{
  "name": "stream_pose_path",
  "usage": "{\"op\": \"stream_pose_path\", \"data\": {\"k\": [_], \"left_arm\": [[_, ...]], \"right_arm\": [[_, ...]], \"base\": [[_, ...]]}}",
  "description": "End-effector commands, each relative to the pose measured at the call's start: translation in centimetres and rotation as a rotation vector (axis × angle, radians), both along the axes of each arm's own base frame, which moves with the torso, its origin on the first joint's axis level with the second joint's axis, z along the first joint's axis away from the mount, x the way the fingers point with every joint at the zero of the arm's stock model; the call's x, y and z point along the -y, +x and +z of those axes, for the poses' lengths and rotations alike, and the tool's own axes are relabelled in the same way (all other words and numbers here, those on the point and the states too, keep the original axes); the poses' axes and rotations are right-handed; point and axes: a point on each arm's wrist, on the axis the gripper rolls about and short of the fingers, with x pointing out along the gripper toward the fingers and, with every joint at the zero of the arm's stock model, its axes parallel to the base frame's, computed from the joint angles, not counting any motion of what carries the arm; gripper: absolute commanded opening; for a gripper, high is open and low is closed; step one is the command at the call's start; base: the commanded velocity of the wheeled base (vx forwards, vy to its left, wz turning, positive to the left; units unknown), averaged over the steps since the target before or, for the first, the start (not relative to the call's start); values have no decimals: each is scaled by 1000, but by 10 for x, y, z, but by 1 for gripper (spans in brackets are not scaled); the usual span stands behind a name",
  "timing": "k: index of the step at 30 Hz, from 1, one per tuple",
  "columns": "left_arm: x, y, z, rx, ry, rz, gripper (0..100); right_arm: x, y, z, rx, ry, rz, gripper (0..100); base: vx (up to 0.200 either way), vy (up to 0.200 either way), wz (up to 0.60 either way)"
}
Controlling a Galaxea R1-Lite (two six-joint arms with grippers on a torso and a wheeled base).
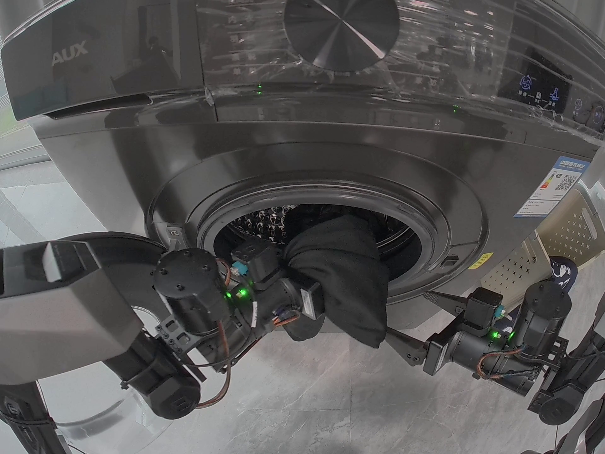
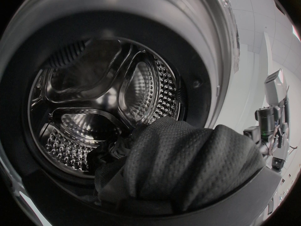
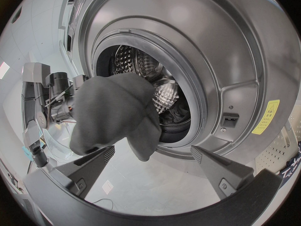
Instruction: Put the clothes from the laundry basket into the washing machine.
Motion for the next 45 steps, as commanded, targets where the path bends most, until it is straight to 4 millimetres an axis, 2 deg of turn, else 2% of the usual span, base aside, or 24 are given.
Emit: {"op": "stream_pose_path", "data": {"k": [1,4,5,10,24,27,29,30,34,41,45], "left_arm": [[21,31,-22,-6,-11,14,0],[25,41,-18,13,-45,23,0],[29,51,-18,24,-61,32,0],[33,73,-32,20,-59,61,0],[57,112,-31,24,-69,105,0],[55,134,-39,4,-56,156,0],[54,149,-36,18,-70,189,0],[54,149,-36,18,-70,189,0],[54,171,-22,40,-93,234,0],[58,181,-15,56,-113,262,0],[57,180,-13,55,-114,265,0]], "right_arm": [[1,-4,1,2,1,10,100],[1,-4,1,2,1,10,100],[0,-5,1,2,1,13,100],[-1,-6,1,1,0,19,100],[-1,-6,0,-1,-2,19,100],[-1,-6,0,-1,-2,19,100],[-1,-6,1,0,-1,19,100],[-1,-6,1,0,-1,19,100],[0,-5,0,-3,-3,16,100],[0,-5,0,-2,-3,14,100],[0,-5,0,-1,-2,13,100]], "base": [[0,0,0],[0,0,0],[0,0,0],[0,0,0],[0,0,0],[0,0,0],[0,0,0],[0,0,0],[0,0,0],[0,0,0],[0,0,0]]}}
